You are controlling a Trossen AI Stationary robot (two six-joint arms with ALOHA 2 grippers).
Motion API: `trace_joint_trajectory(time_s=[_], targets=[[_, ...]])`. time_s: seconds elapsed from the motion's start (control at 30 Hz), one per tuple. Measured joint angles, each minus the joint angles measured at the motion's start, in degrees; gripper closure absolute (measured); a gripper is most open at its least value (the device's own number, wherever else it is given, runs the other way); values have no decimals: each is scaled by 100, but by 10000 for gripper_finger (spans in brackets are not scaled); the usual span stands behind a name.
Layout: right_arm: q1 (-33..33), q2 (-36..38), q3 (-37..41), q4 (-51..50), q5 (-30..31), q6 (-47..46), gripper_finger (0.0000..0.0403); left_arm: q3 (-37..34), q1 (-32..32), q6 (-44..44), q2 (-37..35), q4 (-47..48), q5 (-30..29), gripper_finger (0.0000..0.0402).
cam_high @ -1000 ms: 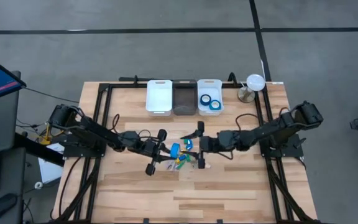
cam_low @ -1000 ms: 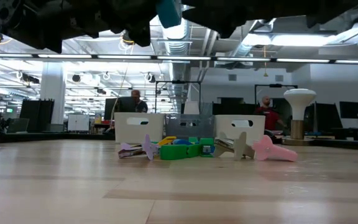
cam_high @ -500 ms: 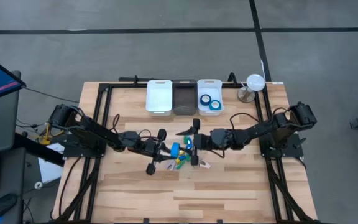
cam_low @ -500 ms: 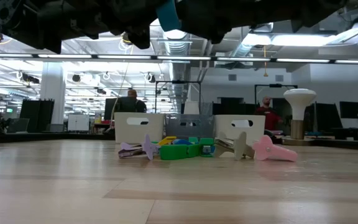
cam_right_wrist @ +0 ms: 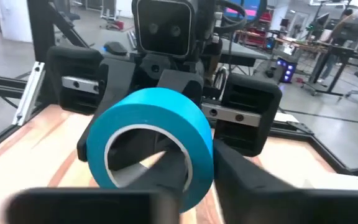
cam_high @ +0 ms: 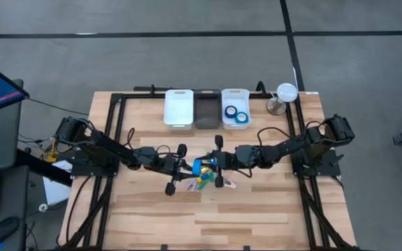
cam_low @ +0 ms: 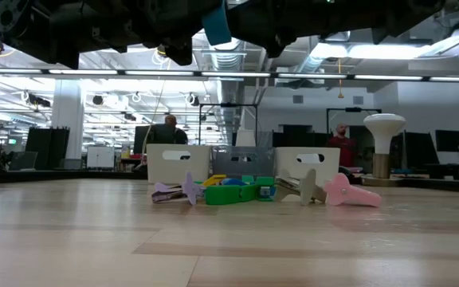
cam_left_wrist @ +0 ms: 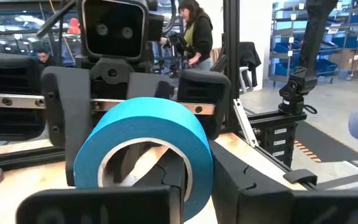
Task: Pick and place Stapler, Stapler remover, tape
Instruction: Put the blue tape into the right white bin
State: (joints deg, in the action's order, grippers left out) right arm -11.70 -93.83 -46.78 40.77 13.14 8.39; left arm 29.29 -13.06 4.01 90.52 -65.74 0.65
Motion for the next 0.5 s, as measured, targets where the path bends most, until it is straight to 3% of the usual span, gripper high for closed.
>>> trace_joint_trajectory(time_s=[0.07, 0.27, 0.5], targets=[[3, -1, 0, -2, -53, 62, 377, 0, 4, -4, 0, 2, -17, 366], [-11, -3, 0, -5, -109, -29, 348, 3, 0, -157, 0, 7, 40, 341], [-11, -3, 11, -70, -111, -27, 377, 0, -15, -557, -2, -4, -176, 298]])
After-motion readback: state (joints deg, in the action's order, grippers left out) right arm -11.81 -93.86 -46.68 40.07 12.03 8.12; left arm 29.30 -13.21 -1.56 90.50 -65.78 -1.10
